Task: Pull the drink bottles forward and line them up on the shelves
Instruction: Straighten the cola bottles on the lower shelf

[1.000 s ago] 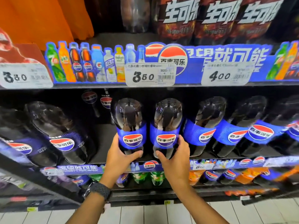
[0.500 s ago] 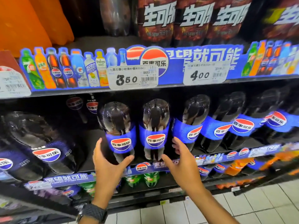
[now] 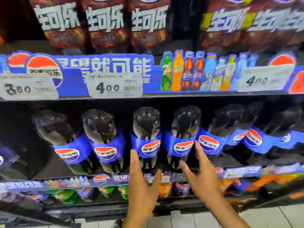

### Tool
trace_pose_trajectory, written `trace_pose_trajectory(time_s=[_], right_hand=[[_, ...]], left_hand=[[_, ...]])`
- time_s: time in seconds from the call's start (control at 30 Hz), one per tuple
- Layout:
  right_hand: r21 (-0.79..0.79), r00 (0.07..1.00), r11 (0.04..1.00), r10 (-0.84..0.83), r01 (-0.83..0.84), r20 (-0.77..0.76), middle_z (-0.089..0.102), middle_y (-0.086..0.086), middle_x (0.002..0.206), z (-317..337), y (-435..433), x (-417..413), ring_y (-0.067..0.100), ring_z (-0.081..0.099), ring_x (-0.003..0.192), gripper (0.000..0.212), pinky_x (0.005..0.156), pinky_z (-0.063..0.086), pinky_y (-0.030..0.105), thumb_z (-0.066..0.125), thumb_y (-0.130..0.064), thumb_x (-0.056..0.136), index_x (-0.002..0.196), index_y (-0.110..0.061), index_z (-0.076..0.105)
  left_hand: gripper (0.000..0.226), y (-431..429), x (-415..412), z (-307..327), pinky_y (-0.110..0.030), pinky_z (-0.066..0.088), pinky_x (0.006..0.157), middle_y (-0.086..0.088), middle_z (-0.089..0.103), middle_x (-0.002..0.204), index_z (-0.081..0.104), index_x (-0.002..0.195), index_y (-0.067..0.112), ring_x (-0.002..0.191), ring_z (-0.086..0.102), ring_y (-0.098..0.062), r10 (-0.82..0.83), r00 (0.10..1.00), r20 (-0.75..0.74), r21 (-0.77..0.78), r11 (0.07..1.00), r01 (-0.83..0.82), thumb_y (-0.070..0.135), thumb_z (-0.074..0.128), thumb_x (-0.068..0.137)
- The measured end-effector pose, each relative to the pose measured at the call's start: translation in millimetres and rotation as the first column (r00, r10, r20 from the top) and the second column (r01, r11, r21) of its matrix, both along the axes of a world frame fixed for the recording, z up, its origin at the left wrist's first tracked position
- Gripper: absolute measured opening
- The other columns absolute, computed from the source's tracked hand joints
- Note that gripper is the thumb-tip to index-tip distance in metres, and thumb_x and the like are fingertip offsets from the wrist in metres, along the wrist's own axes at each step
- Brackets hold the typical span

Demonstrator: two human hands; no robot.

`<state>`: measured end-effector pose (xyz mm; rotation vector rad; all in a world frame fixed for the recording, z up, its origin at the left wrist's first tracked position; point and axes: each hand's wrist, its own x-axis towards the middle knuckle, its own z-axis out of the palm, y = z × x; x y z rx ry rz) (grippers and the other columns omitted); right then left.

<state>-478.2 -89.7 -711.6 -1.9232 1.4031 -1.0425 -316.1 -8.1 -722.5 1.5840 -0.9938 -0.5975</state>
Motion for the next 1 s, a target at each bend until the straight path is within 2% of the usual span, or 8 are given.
trace_pose_trajectory(time_s=[0.07,0.13,0.23,0.33,0.43,0.77,0.9,1.0], right_hand=[[0.025,0.993,0.995,0.099,-0.100,0.063,0.028,-0.035,0.144,2.7,1.4,5.2,-0.019,0.025,0.130,0.085,0.091,0.029,-0.003,0.066,-0.027,0.087,0.151,-0.032,0.011],[0.079,0.979,0.983,0.151,-0.163,0.137,0.025,-0.033,0.147,1.6,4.9,6.5,-0.019,0.022,0.132,0.088,0.085,0.030,-0.005,0.062,-0.024,0.089,0.151,-0.036,0.001],[0.156,0.945,0.954,0.215,-0.258,0.246,0.018,-0.030,0.152,-0.1,9.0,2.0,-0.009,0.019,0.139,0.092,0.093,0.036,0.002,0.061,-0.017,0.091,0.149,-0.043,-0.006],[0.181,0.924,0.933,0.251,-0.310,0.287,0.014,-0.032,0.152,-2.5,14.6,0.2,-0.007,0.016,0.140,0.094,0.111,0.031,0.027,0.061,-0.018,0.090,0.147,-0.047,-0.007],[0.195,0.922,0.926,0.261,-0.323,0.287,0.011,-0.032,0.153,-2.4,17.4,-4.3,-0.008,0.014,0.140,0.090,0.110,0.030,0.024,0.060,-0.020,0.091,0.146,-0.050,-0.004],[0.303,0.888,0.891,0.197,-0.339,0.416,0.024,-0.033,0.148,4.1,6.6,-9.8,-0.022,0.033,0.123,0.086,0.081,0.045,0.005,0.050,0.004,0.092,0.146,-0.050,0.011],[0.280,0.888,0.899,0.206,-0.338,0.410,0.028,-0.028,0.148,10.8,2.1,-14.3,-0.015,0.037,0.125,0.078,0.097,0.043,0.014,0.049,0.003,0.094,0.148,-0.043,0.017],[0.200,0.918,0.959,0.114,-0.202,0.380,0.044,-0.019,0.142,15.4,1.7,-24.8,-0.003,0.041,0.129,0.055,0.099,0.040,0.010,0.051,-0.005,0.095,0.143,-0.031,0.038]], left_hand=[[0.100,-6.1,-11.4,1.4,0.001,0.025,0.099,0.031,0.007,0.154,-0.004,0.147,0.047,0.133,0.013,0.021,0.048,0.997,-0.058,0.018,0.999,-0.047,0.031,0.071,0.082],[0.099,-7.6,-14.3,0.7,0.007,0.024,0.091,0.029,0.012,0.154,-0.005,0.145,0.052,0.132,0.016,0.021,0.077,0.994,-0.083,0.036,0.997,-0.075,0.029,0.069,0.084],[0.095,-7.6,-12.4,0.7,-0.024,0.028,0.112,0.026,0.018,0.153,-0.003,0.143,0.057,0.138,0.020,0.009,0.076,0.992,-0.101,0.051,0.996,-0.071,0.029,0.067,0.085],[0.090,-6.2,-6.8,4.9,-0.044,0.029,0.114,0.028,0.023,0.152,0.000,0.142,0.058,0.139,0.022,0.005,0.071,0.992,-0.107,0.074,0.995,-0.063,0.038,0.066,0.084],[0.089,-7.1,-1.8,8.6,-0.046,0.030,0.113,0.029,0.024,0.151,0.001,0.143,0.057,0.139,0.024,0.003,0.060,0.991,-0.116,0.075,0.996,-0.051,0.050,0.062,0.078],[0.070,-7.0,7.0,18.3,-0.027,0.036,0.104,0.030,0.041,0.141,0.016,0.138,0.064,0.130,0.039,0.006,0.008,0.977,-0.215,0.024,1.000,-0.003,0.019,0.049,0.096],[0.073,-2.8,3.1,17.8,-0.038,0.033,0.111,0.024,0.036,0.147,0.014,0.141,0.059,0.135,0.034,0.001,0.036,0.976,-0.213,0.030,0.999,-0.030,0.020,0.053,0.094],[0.072,6.4,-19.1,16.7,-0.031,0.033,0.108,0.030,0.025,0.149,0.022,0.141,0.056,0.137,0.028,0.002,0.094,0.994,-0.053,-0.015,0.995,-0.095,0.017,0.057,0.091]])
